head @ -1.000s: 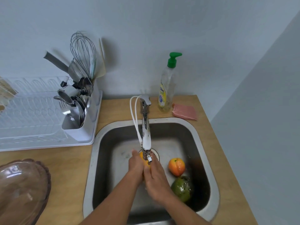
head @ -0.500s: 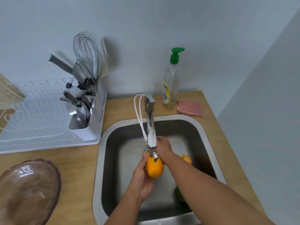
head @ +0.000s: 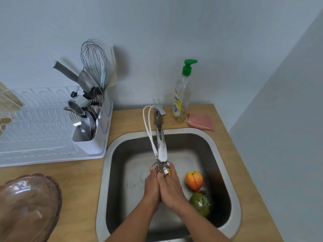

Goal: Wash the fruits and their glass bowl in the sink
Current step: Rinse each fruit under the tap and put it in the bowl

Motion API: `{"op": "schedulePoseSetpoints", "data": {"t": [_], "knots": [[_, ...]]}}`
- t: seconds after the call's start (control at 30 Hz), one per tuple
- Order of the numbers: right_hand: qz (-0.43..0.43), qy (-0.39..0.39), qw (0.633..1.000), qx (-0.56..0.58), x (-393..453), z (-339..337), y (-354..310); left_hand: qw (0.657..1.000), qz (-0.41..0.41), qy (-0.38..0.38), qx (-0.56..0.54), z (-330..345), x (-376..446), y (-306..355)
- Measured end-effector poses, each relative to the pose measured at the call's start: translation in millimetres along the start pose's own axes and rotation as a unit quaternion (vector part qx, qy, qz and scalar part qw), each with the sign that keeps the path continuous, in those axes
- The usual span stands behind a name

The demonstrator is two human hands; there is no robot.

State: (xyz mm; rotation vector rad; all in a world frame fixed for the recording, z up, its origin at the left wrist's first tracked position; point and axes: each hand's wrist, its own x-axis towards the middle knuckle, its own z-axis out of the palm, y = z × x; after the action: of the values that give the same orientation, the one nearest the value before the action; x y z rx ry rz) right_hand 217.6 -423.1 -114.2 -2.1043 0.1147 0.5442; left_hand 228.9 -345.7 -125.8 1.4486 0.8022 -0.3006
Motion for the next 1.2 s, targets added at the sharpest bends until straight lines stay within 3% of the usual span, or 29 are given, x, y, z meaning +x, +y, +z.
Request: {"op": "schedulePoseSetpoints", "data": {"t": [0.1,0.27,0.37,0.53,0.63,0.73,0.8,0.97,1.07,1.2], "knots": [[0.007,0.050,0.999,0.021,43,-8,-15,0.998,0.029,0.033,0.037,0,-13,-8],[0.165,0.014,0.985,0.049,85,-13,-10,0.986,0.091,0.054,0.128,-10,-22,-8],[0.186,-0.023,0.968,0.165,63,-17,-10,0.971,0.113,0.056,0.203,-17,-15,7],[0.149,-0.086,0.967,0.186,29,-24,1,0.926,0.175,0.054,0.331,-32,15,25],[0.175,-0.064,0.936,0.299,14,-26,16,0.935,0.129,0.097,0.316,-38,16,16],[0.250,-0.051,0.890,0.377,4,-21,36,0.971,0.002,0.057,0.234,-44,9,-17],[0.277,-0.061,0.895,0.345,-2,-18,45,0.975,-0.045,0.029,0.214,-48,4,-36],[0.294,-0.083,0.926,0.221,-8,-9,57,0.970,-0.037,0.065,0.231,-57,-9,-57],[0.278,-0.072,0.941,0.181,-8,3,61,0.958,0.002,0.085,0.273,-62,-15,-56],[0.269,-0.068,0.944,0.181,-8,20,33,0.922,0.113,0.108,0.355,-80,-34,-19]]}}
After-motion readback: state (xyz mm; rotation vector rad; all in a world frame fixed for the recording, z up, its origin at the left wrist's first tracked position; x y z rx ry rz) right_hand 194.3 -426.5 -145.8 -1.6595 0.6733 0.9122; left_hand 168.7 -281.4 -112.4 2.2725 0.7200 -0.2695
